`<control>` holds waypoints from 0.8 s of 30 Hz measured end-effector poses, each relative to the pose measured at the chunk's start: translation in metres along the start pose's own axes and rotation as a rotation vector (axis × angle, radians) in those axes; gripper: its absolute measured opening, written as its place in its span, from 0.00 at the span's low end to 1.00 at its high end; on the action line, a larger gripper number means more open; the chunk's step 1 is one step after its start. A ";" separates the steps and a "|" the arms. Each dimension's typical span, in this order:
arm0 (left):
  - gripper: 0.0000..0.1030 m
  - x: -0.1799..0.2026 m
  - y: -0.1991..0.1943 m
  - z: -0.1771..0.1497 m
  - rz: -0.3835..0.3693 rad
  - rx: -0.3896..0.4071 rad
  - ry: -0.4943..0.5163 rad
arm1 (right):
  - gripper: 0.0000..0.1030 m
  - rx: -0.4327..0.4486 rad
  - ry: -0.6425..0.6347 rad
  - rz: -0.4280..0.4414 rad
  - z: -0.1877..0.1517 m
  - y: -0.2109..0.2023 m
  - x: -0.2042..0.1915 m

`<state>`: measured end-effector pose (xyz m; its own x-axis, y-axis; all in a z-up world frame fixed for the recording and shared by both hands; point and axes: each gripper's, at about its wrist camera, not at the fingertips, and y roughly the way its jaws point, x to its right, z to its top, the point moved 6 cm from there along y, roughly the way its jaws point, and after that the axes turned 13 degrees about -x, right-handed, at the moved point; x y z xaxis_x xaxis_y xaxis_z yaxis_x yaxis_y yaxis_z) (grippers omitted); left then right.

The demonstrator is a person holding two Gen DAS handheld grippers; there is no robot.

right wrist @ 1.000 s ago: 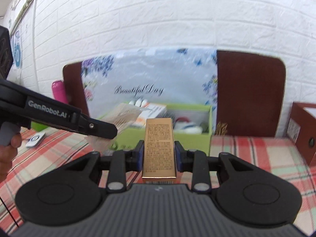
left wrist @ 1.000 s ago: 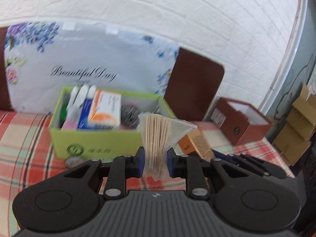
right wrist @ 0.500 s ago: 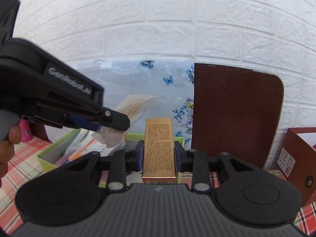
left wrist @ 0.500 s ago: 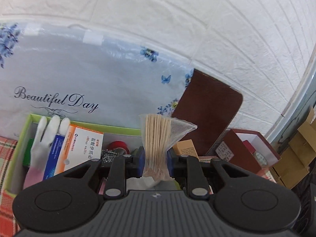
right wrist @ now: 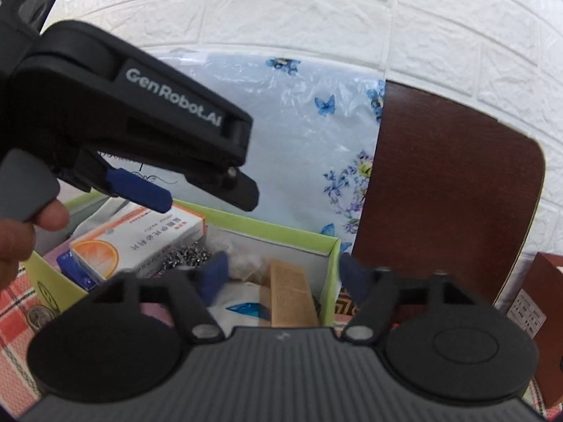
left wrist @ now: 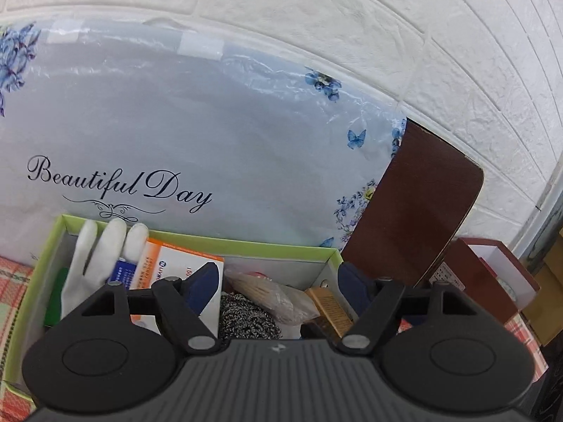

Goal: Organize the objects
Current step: 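Lower the swab bag and gold box into the lime-green box, open both tools, then move both tools back toward the black tape roll and clear cup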

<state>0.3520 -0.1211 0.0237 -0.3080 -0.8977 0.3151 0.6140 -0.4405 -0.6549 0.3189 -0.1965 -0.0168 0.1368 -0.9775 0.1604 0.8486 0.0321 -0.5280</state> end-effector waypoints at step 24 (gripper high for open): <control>0.91 0.026 -0.103 -0.050 0.222 0.048 0.098 | 1.00 0.054 0.142 0.053 -0.032 -0.108 0.025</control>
<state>0.2443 -0.0984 0.0649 -0.2294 -0.9685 0.0971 0.7078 -0.2345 -0.6664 0.2140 -0.2313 0.0178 0.1116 -0.9937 0.0116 0.8691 0.0919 -0.4861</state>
